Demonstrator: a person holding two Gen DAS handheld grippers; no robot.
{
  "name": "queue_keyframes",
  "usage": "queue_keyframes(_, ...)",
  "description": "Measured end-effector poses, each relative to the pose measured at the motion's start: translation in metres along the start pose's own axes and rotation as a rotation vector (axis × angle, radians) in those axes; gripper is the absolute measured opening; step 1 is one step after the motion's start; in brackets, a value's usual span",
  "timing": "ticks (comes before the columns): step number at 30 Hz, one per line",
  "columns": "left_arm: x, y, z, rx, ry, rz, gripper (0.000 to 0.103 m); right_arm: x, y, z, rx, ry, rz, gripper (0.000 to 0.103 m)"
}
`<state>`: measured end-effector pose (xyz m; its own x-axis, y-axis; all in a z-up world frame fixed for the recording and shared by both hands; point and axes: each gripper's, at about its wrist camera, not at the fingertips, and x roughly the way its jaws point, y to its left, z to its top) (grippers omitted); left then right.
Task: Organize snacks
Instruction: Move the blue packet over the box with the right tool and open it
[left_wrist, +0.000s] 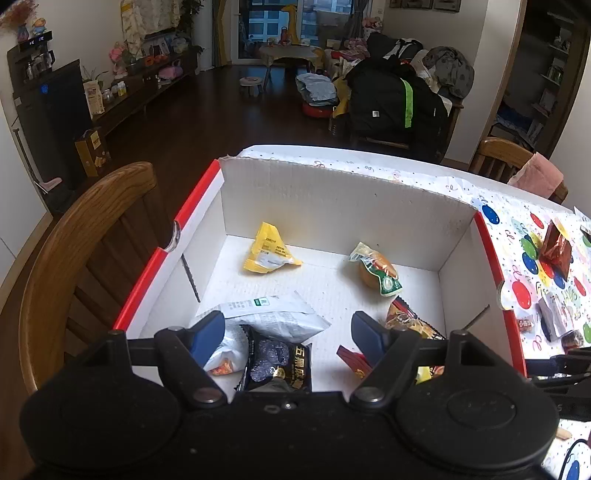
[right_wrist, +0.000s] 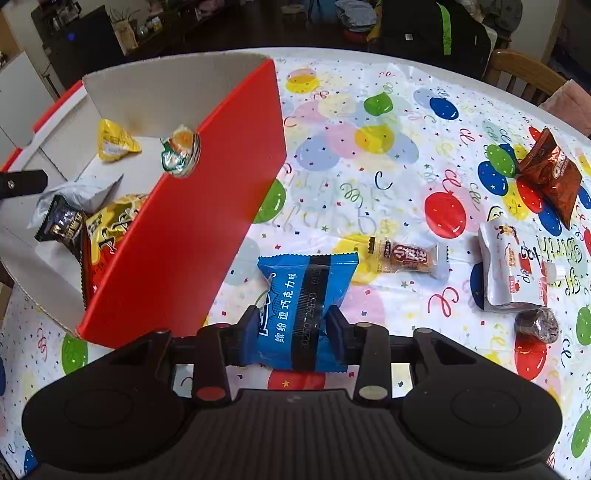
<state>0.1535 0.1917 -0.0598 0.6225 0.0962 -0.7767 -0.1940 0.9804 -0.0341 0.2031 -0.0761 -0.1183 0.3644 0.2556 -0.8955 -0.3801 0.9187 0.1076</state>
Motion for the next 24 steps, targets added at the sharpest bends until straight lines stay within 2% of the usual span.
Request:
queue_keyframes(5, 0.001, -0.001, 0.001, 0.002, 0.000, -0.005, 0.074, -0.024, -0.002, 0.008, -0.003, -0.063, 0.004, 0.035)
queue_keyframes(10, 0.003, 0.000, 0.001, 0.000, -0.002, -0.008, 0.074, -0.063, -0.004, 0.030, -0.011, -0.155, 0.012, 0.034)
queue_keyframes(15, 0.003, 0.001, 0.002, -0.005, -0.004, -0.009, 0.074, -0.093, 0.010, 0.060, -0.023, -0.232, 0.074, 0.034)
queue_keyframes(19, 0.003, 0.002, 0.002, -0.005, -0.004, -0.010, 0.074, -0.088, 0.036, 0.074, -0.067, -0.239, 0.111, 0.034)
queue_keyframes(24, 0.003, 0.002, 0.000, -0.004, -0.001, -0.009, 0.074, -0.058, 0.068, 0.081, -0.119, -0.185, 0.146, 0.034)
